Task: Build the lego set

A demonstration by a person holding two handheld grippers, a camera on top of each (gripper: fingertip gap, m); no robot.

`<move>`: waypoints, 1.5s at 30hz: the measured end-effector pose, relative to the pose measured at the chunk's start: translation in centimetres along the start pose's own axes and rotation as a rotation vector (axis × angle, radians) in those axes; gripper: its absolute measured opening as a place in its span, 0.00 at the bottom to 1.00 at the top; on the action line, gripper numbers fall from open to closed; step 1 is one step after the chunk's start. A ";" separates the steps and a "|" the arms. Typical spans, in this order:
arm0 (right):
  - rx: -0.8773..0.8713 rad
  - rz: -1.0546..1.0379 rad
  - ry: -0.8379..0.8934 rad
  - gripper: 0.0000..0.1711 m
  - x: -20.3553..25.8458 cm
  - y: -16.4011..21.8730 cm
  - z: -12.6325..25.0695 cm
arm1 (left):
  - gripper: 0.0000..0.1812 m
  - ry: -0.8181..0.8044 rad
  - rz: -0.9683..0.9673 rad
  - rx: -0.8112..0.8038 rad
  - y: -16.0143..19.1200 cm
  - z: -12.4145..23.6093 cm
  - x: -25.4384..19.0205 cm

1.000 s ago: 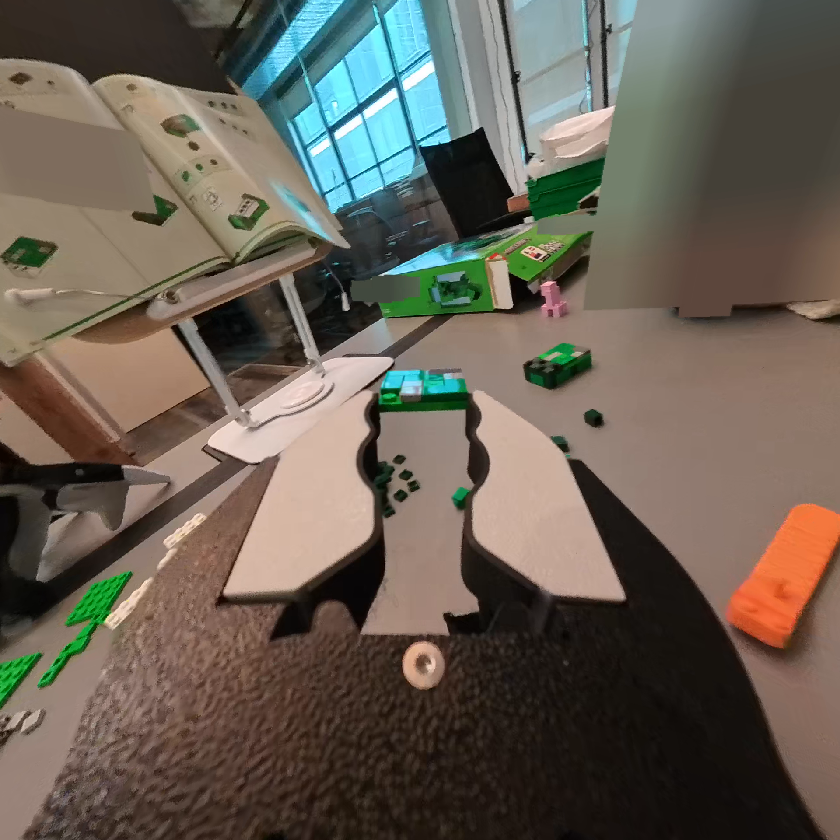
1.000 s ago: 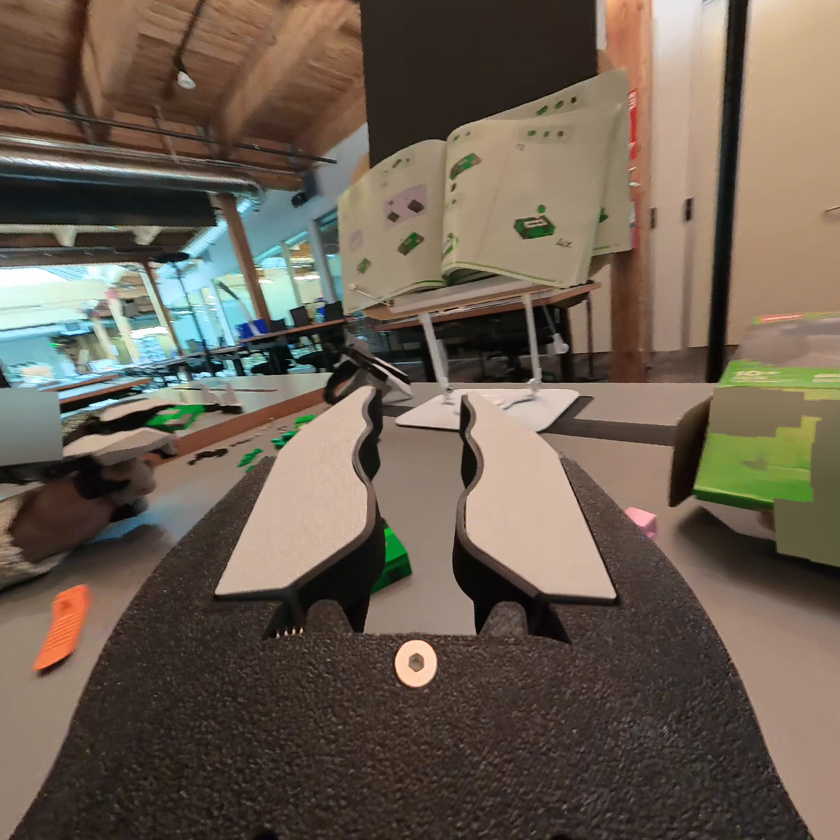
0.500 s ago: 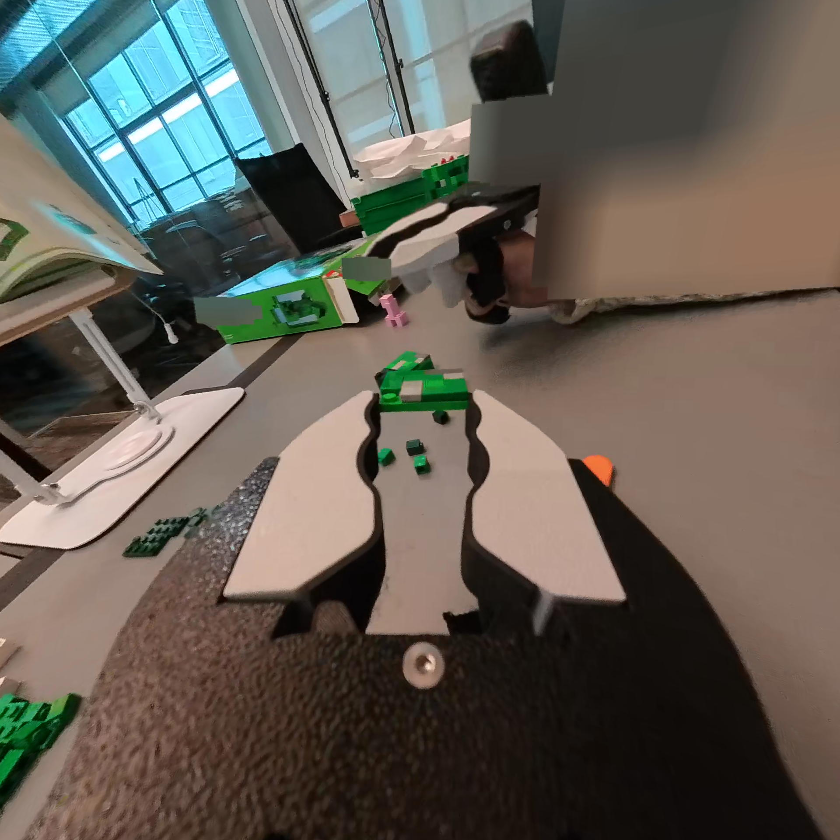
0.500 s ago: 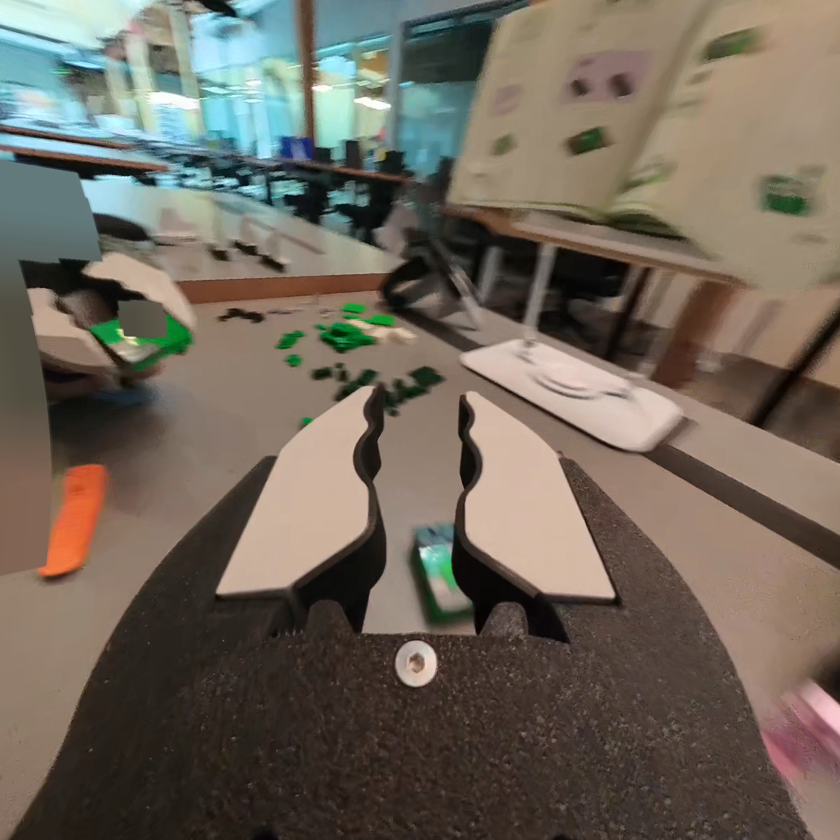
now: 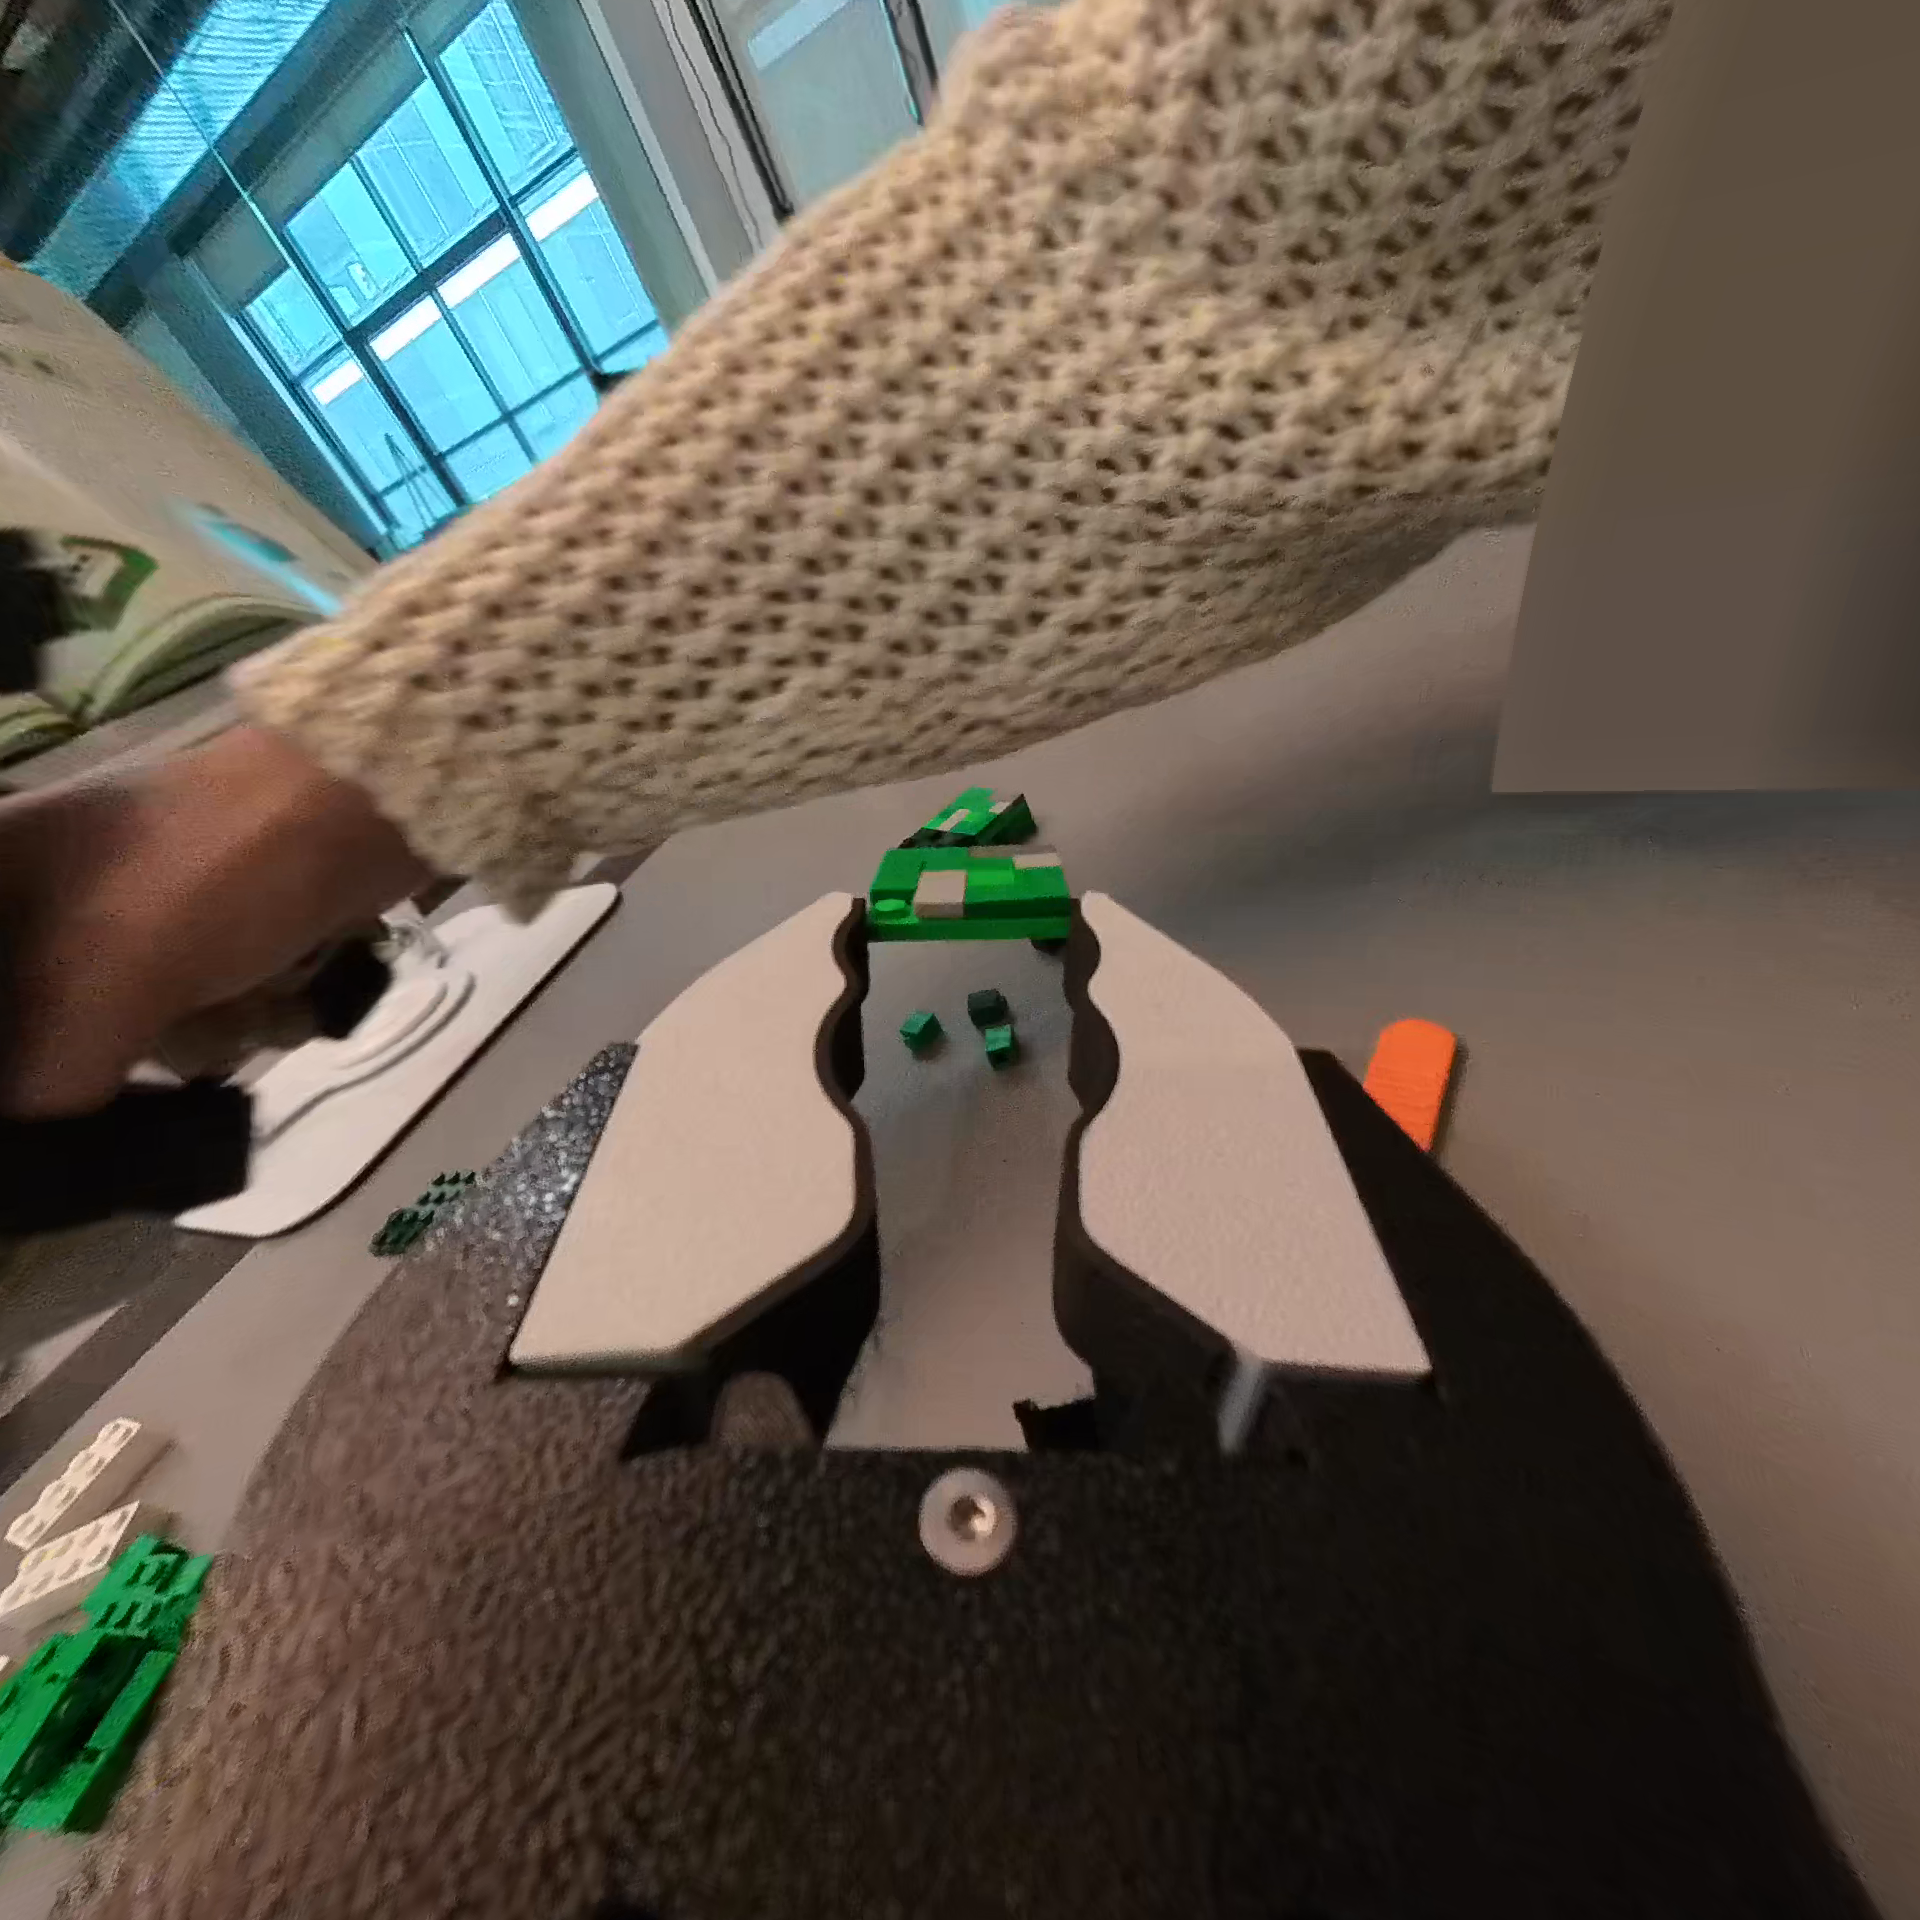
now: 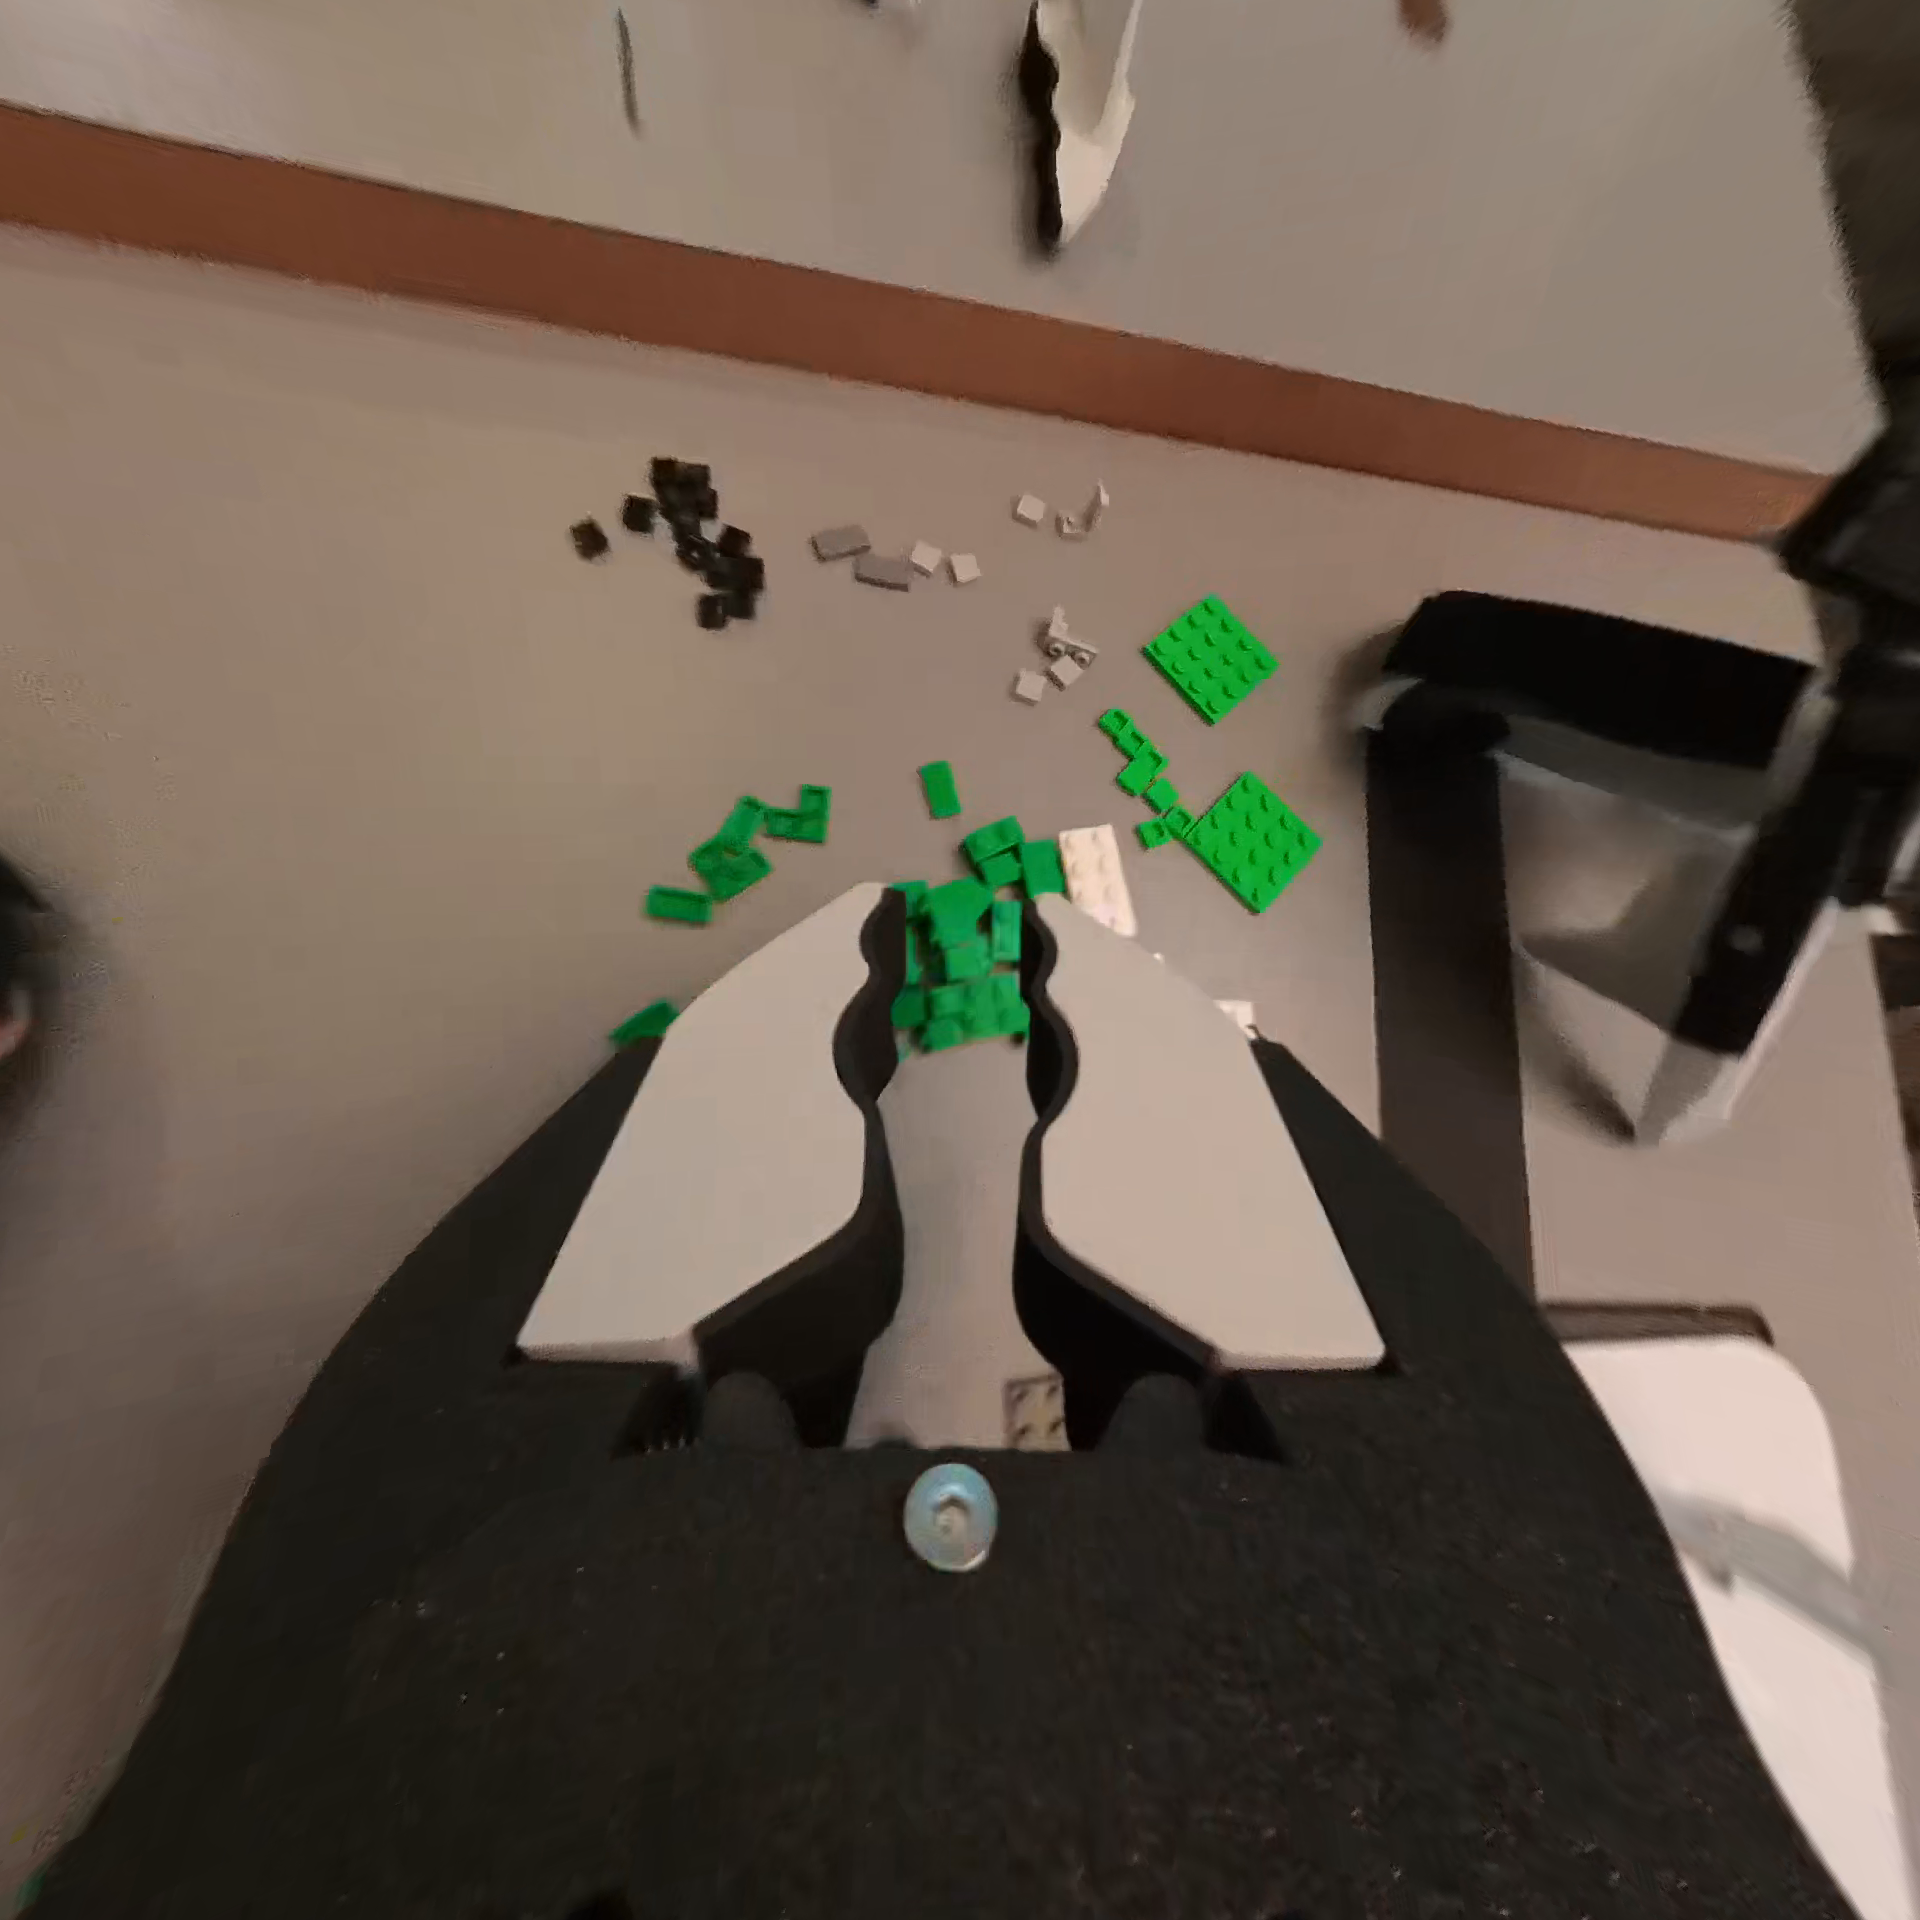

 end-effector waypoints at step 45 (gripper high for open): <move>0.368 0.578 -0.278 0.00 -3.3 1.2 -10.4 | 0.20 -0.040 0.108 -0.055 0.1 0.8 1.3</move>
Point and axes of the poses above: each gripper's, where its closed fingertips meet, z back along the fingers, y out of its underside, x = y × z across the jaws, the point moved 1 cm from there along z, back along the fingers, and after that the axes turned 6 degrees about y, right-handed, at the moved point
